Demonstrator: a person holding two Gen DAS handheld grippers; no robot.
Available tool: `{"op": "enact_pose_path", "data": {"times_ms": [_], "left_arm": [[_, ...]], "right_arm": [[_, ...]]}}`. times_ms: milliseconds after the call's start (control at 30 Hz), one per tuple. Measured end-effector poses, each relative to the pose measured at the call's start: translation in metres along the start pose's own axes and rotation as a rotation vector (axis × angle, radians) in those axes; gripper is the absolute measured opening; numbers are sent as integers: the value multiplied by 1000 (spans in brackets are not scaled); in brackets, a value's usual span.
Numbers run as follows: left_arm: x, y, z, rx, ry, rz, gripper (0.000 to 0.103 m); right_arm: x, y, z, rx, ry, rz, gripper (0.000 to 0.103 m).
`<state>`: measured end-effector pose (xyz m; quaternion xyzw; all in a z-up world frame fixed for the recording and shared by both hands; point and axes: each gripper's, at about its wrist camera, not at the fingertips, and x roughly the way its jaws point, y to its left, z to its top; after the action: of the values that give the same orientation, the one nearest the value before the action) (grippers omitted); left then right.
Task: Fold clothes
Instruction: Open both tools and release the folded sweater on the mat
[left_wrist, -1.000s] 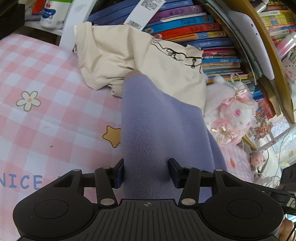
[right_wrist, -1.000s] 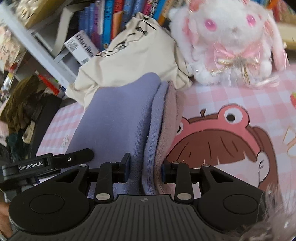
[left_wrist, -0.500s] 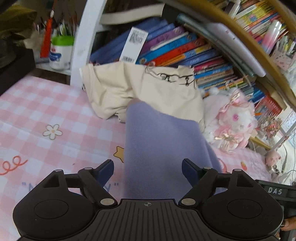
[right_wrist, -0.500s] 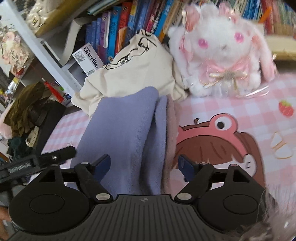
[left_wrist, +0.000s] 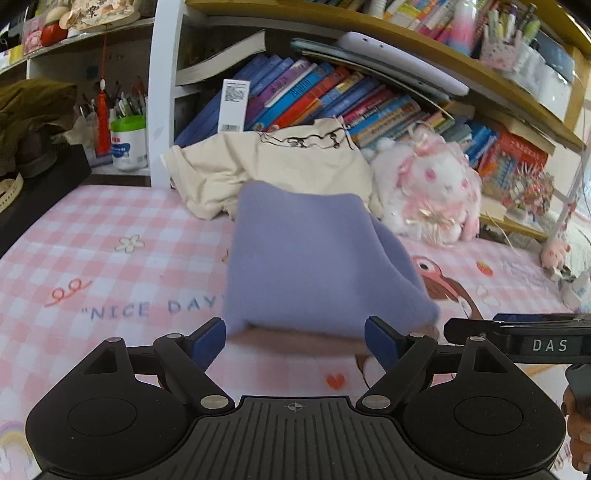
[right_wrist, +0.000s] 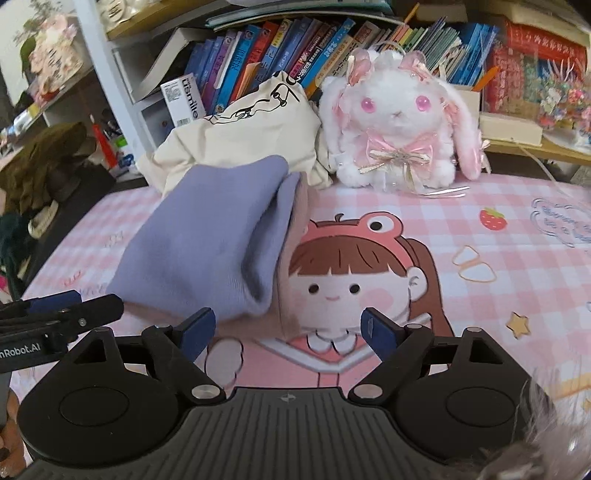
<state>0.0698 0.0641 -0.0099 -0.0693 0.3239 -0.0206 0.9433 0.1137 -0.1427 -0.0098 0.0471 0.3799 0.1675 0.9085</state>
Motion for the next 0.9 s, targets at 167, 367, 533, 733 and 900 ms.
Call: {"op": "enact_pose_path", "data": {"times_ms": [167, 367, 533, 733, 900], "left_arm": [[-17, -15, -23, 25, -15, 46, 92], [-28, -20, -43, -68, 5, 113, 92], [-29, -25, -49, -30, 30, 108, 92], [-32, -29, -49, -18, 22, 108, 97], [-34, -29, -48, -8, 17, 107, 98]], "right_arm": [[-19, 6, -25, -42, -11, -67, 96], [-35, -2, -52, 6, -1, -137, 99], [-42, -8, -61, 16, 6, -189, 100], [-41, -11, -67, 32, 36, -225, 101], [-40, -5, -68, 6, 44, -220, 102]]}}
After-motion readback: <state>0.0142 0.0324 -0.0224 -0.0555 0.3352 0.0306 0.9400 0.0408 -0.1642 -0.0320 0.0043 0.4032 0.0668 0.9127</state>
